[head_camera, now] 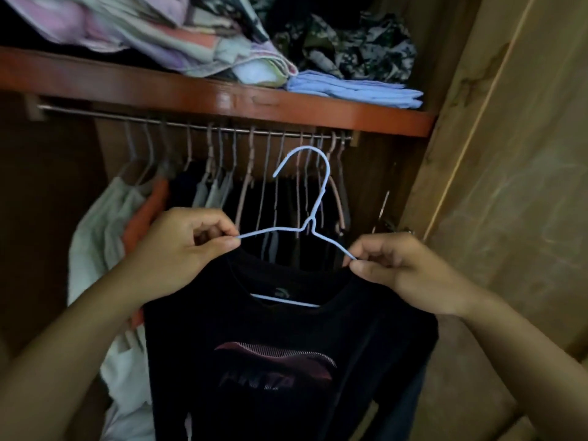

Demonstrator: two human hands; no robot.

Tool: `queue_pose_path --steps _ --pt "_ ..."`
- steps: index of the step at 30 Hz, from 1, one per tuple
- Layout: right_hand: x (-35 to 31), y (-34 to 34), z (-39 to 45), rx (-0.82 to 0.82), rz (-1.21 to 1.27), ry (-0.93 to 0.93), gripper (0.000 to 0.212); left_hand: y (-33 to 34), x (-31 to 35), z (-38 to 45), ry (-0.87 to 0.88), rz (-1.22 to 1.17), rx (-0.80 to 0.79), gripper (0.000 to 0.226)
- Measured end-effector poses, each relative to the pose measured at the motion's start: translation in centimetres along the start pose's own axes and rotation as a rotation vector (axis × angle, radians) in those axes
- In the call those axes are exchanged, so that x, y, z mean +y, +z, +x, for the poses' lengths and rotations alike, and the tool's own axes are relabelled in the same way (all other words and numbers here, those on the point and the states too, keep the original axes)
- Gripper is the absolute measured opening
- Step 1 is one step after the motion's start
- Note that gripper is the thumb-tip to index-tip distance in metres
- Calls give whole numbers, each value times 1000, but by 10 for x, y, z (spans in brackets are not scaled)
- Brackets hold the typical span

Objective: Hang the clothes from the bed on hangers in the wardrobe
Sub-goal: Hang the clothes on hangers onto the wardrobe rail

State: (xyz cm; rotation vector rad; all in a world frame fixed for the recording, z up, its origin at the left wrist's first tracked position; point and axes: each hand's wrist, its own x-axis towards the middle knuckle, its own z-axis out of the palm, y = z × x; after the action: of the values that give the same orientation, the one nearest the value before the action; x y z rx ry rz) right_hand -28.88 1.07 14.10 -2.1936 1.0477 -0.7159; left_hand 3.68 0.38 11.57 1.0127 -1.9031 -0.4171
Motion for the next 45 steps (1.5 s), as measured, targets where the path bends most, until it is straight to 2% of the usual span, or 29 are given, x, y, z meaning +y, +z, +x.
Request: queue_pose_path --steps 3,7,9,11,16,19,22,28,32,35,39,45 --pt "-4 10 22 -112 43 -57 13 -18 2 -17 -66 78 57 8" --pt "-15 32 48 -259 82 -128 13 -35 -2 -44 -149 208 155 16" --pt "-21 47 60 -310 123 -146 13 -43 -8 -61 -174 261 229 12" --pt "-28 65 72 -349 160 -149 13 -52 -13 -76 -204 340 298 8" --pt "-49 118 104 -408 320 -84 13 -75 -38 -92 -348 588 419 14" --pt "-62 150 124 -383 425 -25 13 -86 -49 -97 -461 620 540 19" --pt "-73 175 148 -349 534 23 14 -92 -57 -106 -483 586 651 20" --pt "-103 224 202 -326 700 119 15 -96 -66 -110 -500 496 705 15" --pt "-123 259 235 -295 729 178 25 -104 -65 -113 -458 453 778 13" --pt "-138 273 253 -269 744 171 2 -111 -62 -115 -419 404 824 10" --pt "-156 282 273 -229 802 199 22 -119 -63 -118 -402 393 836 9" --pt "-164 294 310 -181 853 223 17 -123 -72 -119 -434 407 837 7"
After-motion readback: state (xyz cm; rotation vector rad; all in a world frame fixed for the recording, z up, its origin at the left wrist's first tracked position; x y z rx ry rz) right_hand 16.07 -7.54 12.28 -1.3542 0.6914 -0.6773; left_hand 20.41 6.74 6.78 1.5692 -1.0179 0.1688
